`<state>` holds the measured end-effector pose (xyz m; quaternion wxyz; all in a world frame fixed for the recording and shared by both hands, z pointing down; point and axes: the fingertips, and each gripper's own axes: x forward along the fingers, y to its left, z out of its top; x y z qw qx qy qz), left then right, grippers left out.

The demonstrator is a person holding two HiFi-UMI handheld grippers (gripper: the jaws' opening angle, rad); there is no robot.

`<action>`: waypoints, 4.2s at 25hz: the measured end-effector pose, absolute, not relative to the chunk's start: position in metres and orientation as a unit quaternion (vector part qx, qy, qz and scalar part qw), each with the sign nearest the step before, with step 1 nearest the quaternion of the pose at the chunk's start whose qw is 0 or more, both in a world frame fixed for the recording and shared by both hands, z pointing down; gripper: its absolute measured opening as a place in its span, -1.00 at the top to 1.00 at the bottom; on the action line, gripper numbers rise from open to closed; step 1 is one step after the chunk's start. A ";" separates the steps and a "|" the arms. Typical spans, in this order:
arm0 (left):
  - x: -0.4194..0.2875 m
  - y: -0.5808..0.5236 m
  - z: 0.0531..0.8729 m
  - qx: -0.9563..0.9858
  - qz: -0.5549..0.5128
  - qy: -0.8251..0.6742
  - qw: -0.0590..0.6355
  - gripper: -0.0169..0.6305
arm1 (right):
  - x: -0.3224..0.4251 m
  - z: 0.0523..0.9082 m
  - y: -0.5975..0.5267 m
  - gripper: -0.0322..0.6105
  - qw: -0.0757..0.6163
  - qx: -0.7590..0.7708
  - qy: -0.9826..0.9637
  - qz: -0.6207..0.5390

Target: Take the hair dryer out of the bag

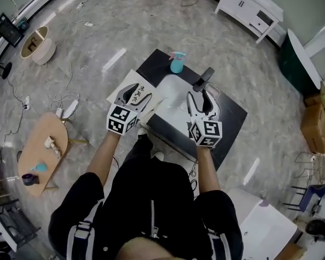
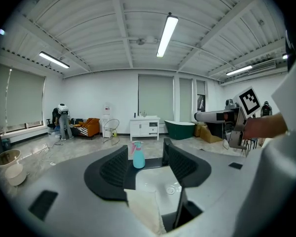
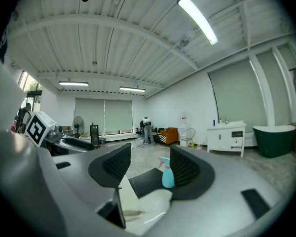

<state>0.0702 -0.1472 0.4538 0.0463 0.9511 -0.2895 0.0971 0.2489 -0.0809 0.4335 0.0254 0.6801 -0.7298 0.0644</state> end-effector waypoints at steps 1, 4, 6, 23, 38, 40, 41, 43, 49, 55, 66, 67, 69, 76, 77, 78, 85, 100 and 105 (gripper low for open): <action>0.068 -0.148 0.457 0.951 0.099 -0.290 0.048 0.14 | 0.248 0.435 -0.083 0.14 0.026 0.679 -0.731 0.065; 0.066 -0.152 0.466 0.950 0.108 -0.287 0.053 0.14 | 0.247 0.441 -0.089 0.14 0.025 0.680 -0.729 0.071; 0.063 -0.158 0.473 0.949 0.115 -0.287 0.056 0.14 | 0.244 0.448 -0.095 0.14 0.026 0.679 -0.730 0.078; 0.053 -0.171 0.550 0.939 0.166 -0.277 0.121 0.14 | 0.230 0.498 -0.124 0.17 0.065 0.666 -0.733 0.121; 0.055 -0.134 0.647 0.922 0.254 -0.233 0.177 0.14 | 0.228 0.521 -0.124 0.19 0.081 0.662 -0.731 0.142; 0.056 -0.127 0.658 0.919 0.269 -0.226 0.180 0.14 | 0.229 0.523 -0.122 0.19 0.082 0.663 -0.730 0.145; 0.058 -0.124 0.664 0.918 0.277 -0.221 0.180 0.14 | 0.230 0.524 -0.122 0.19 0.083 0.663 -0.730 0.145; 0.061 -0.117 0.676 0.914 0.294 -0.213 0.179 0.14 | 0.231 0.526 -0.121 0.19 0.084 0.664 -0.728 0.147; 0.062 -0.106 0.707 0.903 0.337 -0.200 0.177 0.16 | 0.232 0.530 -0.117 0.19 0.086 0.664 -0.727 0.151; 0.054 -0.103 0.734 0.890 0.371 -0.201 0.172 0.31 | 0.231 0.537 -0.115 0.20 0.093 0.663 -0.726 0.157; 0.043 -0.116 0.707 0.892 0.334 -0.225 0.206 0.80 | 0.213 0.557 -0.114 0.19 0.114 0.642 -0.739 0.168; 0.042 -0.118 0.704 0.891 0.328 -0.229 0.215 0.80 | 0.212 0.559 -0.115 0.19 0.117 0.640 -0.740 0.169; 0.040 -0.122 0.698 0.890 0.316 -0.238 0.226 0.80 | 0.209 0.564 -0.115 0.19 0.123 0.636 -0.741 0.173; 0.035 -0.137 0.681 0.889 0.286 -0.262 0.243 0.80 | 0.198 0.579 -0.118 0.18 0.142 0.618 -0.751 0.186; 0.034 -0.139 0.679 0.889 0.280 -0.265 0.248 0.79 | 0.196 0.582 -0.118 0.18 0.143 0.615 -0.752 0.188; 0.033 -0.141 0.678 0.888 0.275 -0.269 0.251 0.80 | 0.194 0.585 -0.118 0.18 0.144 0.613 -0.753 0.190; 0.026 -0.151 0.675 0.885 0.268 -0.283 0.253 0.80 | 0.168 0.625 -0.120 0.19 0.174 0.566 -0.772 0.230; 0.014 -0.159 0.671 0.885 0.267 -0.279 0.260 0.80 | 0.092 0.705 -0.125 0.19 0.235 0.422 -0.809 0.335; 0.016 -0.159 0.674 0.886 0.266 -0.273 0.262 0.80 | 0.081 0.723 -0.140 0.19 0.245 0.407 -0.807 0.350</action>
